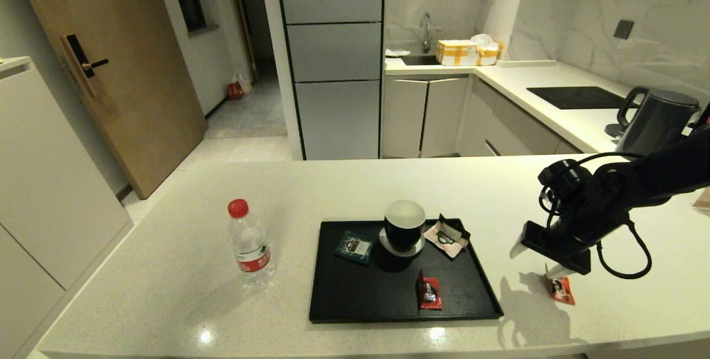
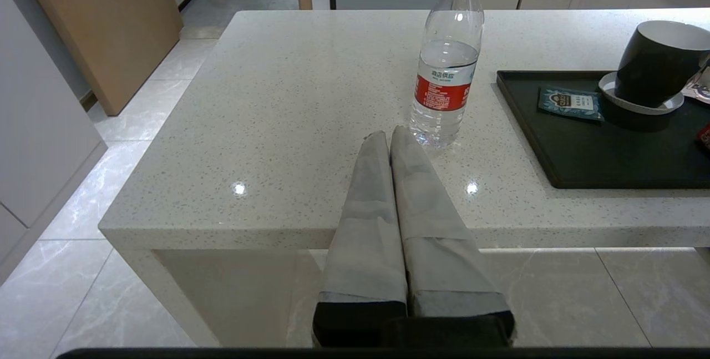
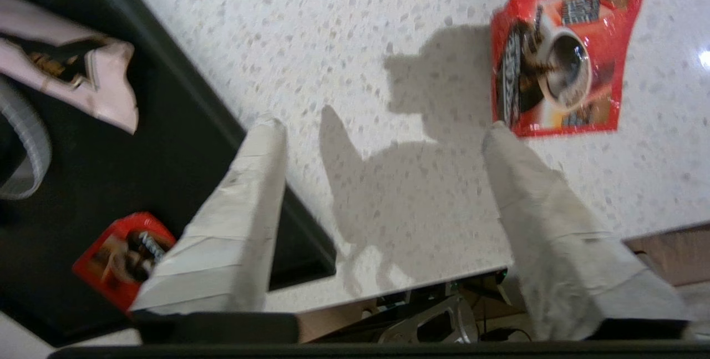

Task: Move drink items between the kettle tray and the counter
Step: Return the tea bag to its original position

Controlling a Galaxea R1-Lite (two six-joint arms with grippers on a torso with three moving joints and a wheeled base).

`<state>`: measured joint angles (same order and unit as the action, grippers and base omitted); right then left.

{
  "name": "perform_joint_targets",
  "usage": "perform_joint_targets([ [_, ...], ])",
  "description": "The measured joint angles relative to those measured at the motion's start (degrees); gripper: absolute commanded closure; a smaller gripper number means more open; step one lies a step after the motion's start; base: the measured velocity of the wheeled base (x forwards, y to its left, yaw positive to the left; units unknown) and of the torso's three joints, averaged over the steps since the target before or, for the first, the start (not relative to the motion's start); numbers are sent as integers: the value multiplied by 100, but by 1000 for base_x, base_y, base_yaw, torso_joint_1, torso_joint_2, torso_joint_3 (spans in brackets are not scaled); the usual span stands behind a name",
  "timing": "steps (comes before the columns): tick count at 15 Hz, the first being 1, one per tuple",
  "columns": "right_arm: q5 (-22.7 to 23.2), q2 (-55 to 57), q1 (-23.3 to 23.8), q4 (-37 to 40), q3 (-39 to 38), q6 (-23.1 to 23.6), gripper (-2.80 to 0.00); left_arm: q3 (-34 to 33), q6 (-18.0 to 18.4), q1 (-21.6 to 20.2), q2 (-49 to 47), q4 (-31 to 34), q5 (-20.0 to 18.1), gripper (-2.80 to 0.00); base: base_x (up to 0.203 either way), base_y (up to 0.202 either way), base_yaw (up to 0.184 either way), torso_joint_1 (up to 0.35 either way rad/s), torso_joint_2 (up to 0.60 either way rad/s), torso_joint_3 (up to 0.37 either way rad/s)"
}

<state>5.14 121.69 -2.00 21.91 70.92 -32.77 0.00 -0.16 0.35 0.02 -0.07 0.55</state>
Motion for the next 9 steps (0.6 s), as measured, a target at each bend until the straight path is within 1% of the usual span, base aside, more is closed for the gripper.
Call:
perform_joint_targets([
  [7, -35, -385, 16, 94, -54, 48, -280, 0, 2, 0, 0, 0, 2, 0, 0, 0, 0, 0, 0, 0],
  [9, -60, -318, 104, 77, -71, 48, -280, 0, 0, 0, 0, 0, 2, 0, 0, 0, 0, 0, 0, 0],
])
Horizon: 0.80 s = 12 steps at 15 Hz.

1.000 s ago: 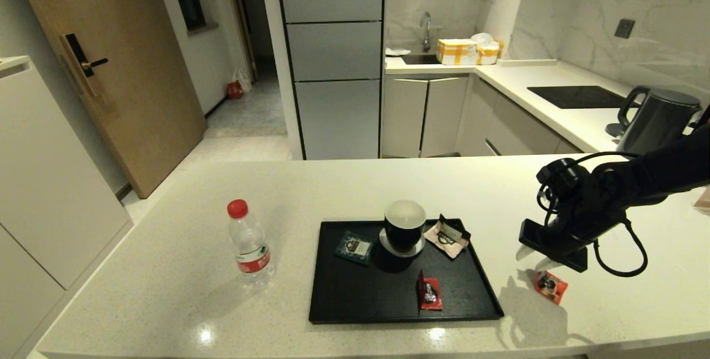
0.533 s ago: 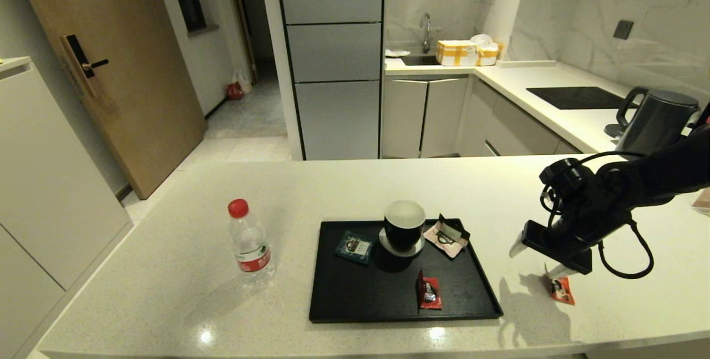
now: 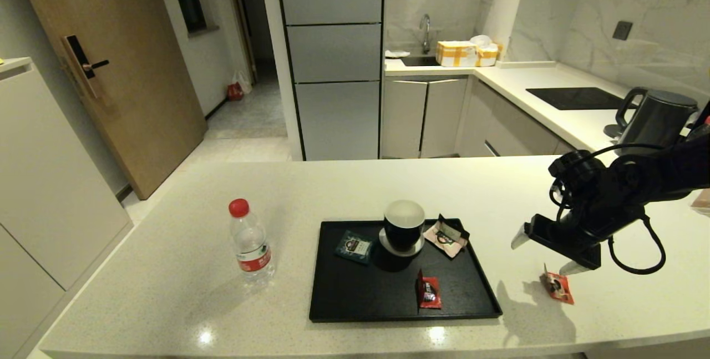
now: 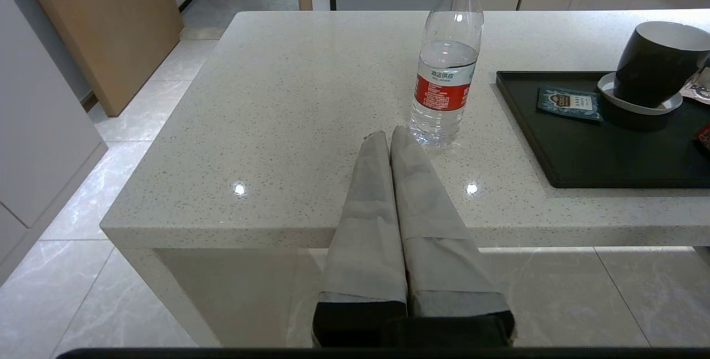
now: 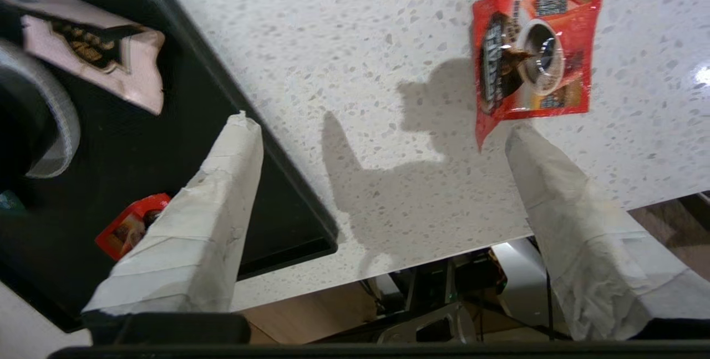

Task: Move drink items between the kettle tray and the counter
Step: Return the tea bag to its original position

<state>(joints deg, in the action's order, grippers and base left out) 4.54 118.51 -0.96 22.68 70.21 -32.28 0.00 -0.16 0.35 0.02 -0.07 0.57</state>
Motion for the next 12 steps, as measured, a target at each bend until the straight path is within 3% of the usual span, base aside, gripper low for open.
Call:
perform_joint_targets([
  [5, -74, 443, 253, -238, -70, 9, -280, 0, 0, 0, 0, -2, 0, 0, 0, 0, 0, 0, 0, 0],
  [6, -78, 524, 286, -317, -75, 10, 0, 0, 0, 0, 0, 0, 0, 0, 0, 0, 0, 0, 0, 0],
  [12, -74, 689, 308, -342, -75, 13, 0, 0, 2, 0, 0, 0, 0, 0, 0, 0, 0, 0, 0, 0],
])
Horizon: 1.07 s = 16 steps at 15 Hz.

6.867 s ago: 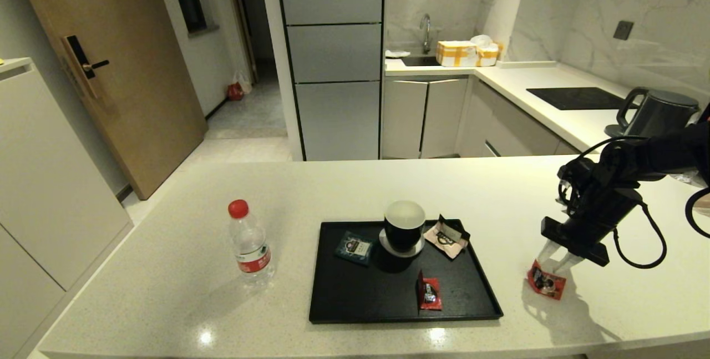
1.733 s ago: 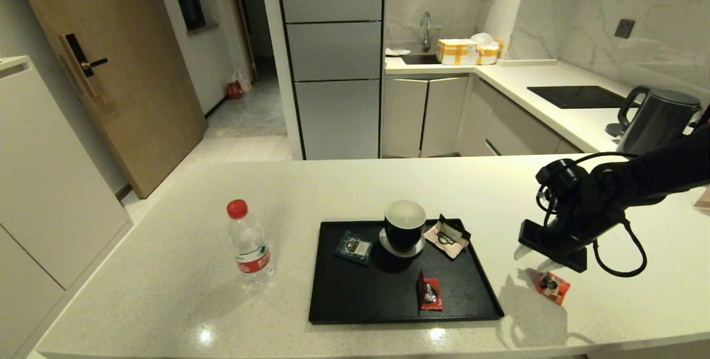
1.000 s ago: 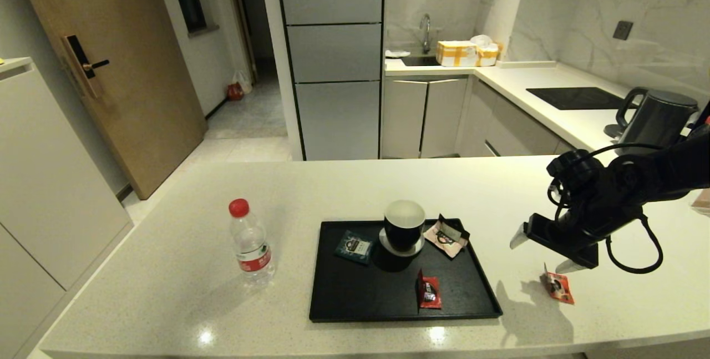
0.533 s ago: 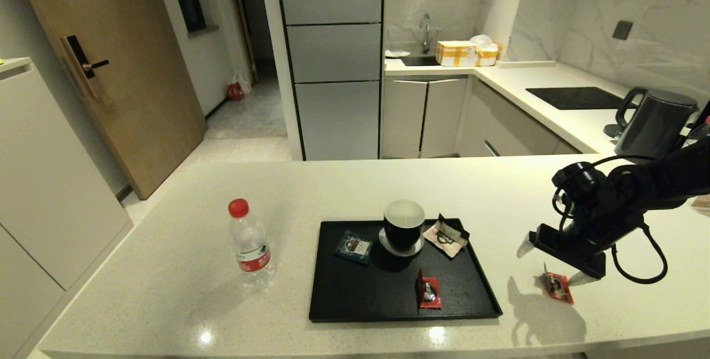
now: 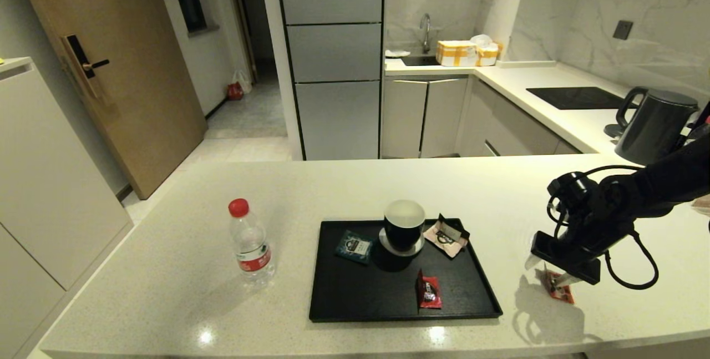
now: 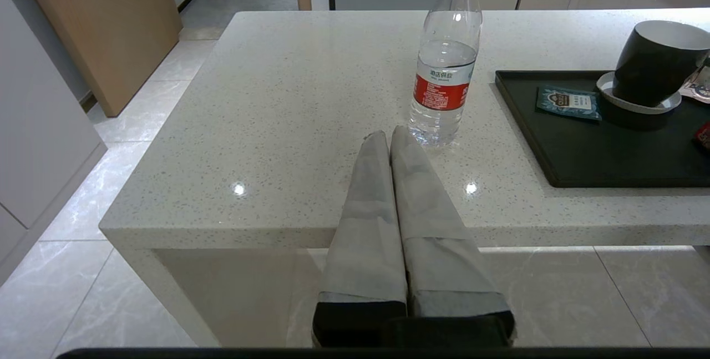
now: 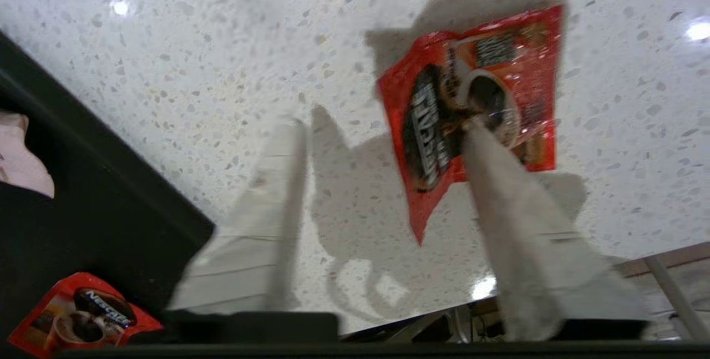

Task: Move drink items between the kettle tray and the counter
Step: Return the tea bag to its original position

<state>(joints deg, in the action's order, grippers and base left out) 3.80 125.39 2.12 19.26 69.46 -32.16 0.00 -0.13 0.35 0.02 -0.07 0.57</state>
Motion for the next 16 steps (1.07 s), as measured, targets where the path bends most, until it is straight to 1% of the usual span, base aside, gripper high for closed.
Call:
perform_joint_targets([
  [7, -1, -143, -12, 36, -34, -3, 0, 0, -2, 0, 0, 0, -1, 0, 0, 0, 0, 0, 0, 0],
  [9, 10, -453, -158, 100, -41, 8, 0, 0, -2, 0, 0, 0, -1, 0, 0, 0, 0, 0, 0, 0],
  [10, 16, -711, -332, 165, -33, 9, 0, 0, -2, 0, 0, 2, -1, 0, 0, 0, 0, 0, 0, 0],
  [13, 2, -1351, -1246, 700, 297, 5, 0, 0, -2, 0, 0, 0, -2, 0, 0, 0, 0, 0, 0, 0],
  [15, -19, -1546, -1833, 1159, 607, 37, 0, 0, 0, 0, 0, 0, -2, 0, 0, 0, 0, 0, 0, 0],
  [16, -33, -1558, -2019, 1241, 675, 131, 0, 0, -1, -2, 0, 0, -2, 0, 0, 0, 0, 0, 0, 0],
])
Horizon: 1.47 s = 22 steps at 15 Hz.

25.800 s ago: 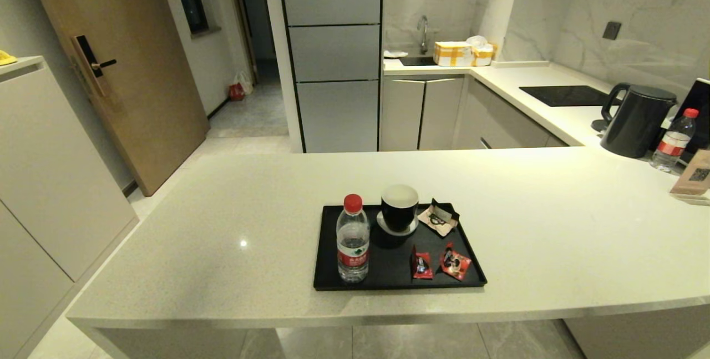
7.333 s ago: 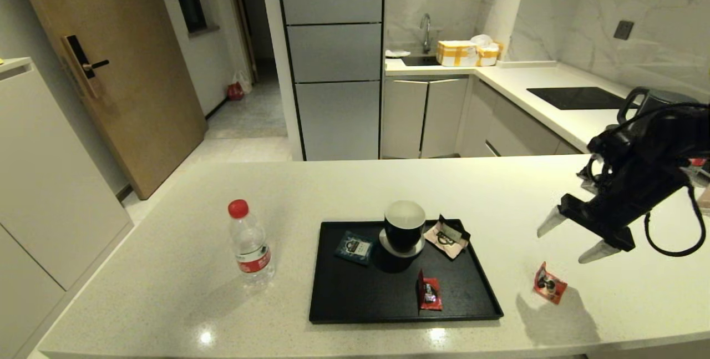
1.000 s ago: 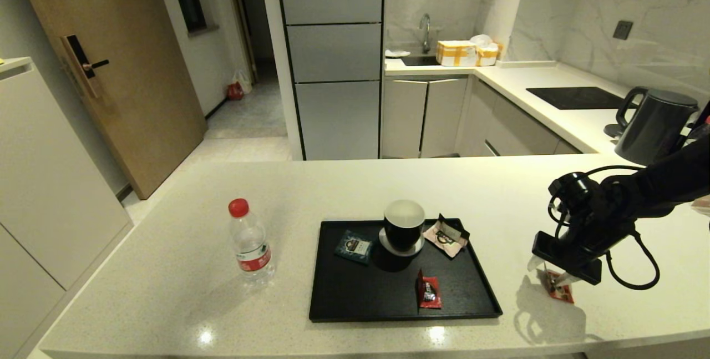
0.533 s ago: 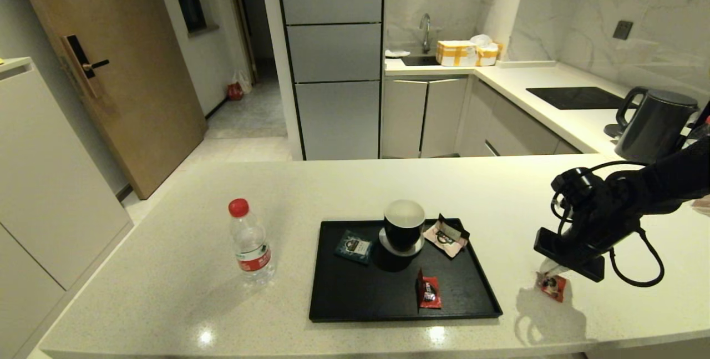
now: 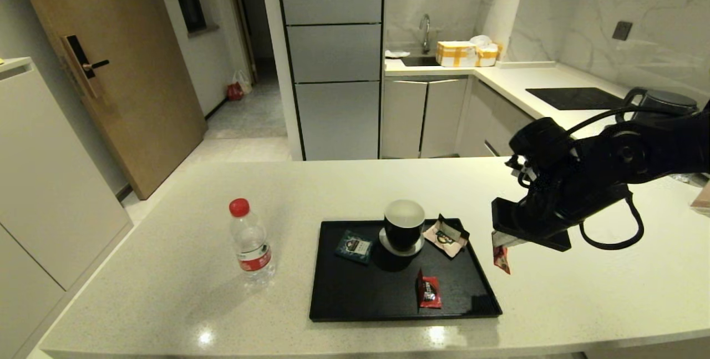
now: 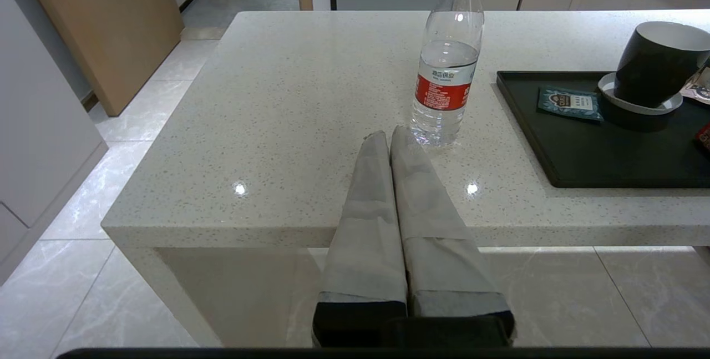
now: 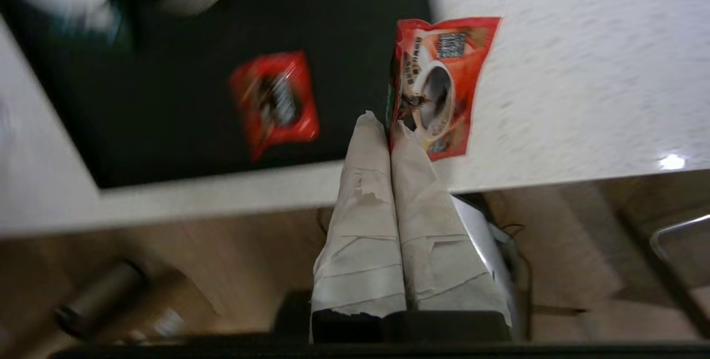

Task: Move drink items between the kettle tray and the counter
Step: Return the tea bag to its original position, then return the bottled water to its original position

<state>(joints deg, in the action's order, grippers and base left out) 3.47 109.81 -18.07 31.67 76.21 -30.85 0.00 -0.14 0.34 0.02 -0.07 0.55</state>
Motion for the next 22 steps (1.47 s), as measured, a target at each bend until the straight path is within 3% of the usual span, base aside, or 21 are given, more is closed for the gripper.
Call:
perform_joint_targets([
  [2, -16, 104, -204, 9, 57, 230, 0, 0, -1, 2, 0, 0, 0, 0, 0, 0, 0, 0, 0, 0],
  [9, 0, 1009, -425, -378, -4, 256, 0, 0, 1, 2, 0, 2, 2, 0, 0, 0, 0, 0, 0, 0],
  [10, -9, 1146, -463, -546, -30, 254, -280, 0, -2, 2, 0, 0, 2, 0, 0, 0, 0, 0, 0, 0],
  [17, 0, 1440, -596, -685, -63, 247, -280, 0, -2, -1, 0, -2, 2, 0, 0, 0, 0, 0, 0, 0],
  [22, -4, 423, -560, -576, -399, 205, -280, 0, 1, 2, 0, -2, 0, 0, 0, 0, 0, 0, 0, 0],
])
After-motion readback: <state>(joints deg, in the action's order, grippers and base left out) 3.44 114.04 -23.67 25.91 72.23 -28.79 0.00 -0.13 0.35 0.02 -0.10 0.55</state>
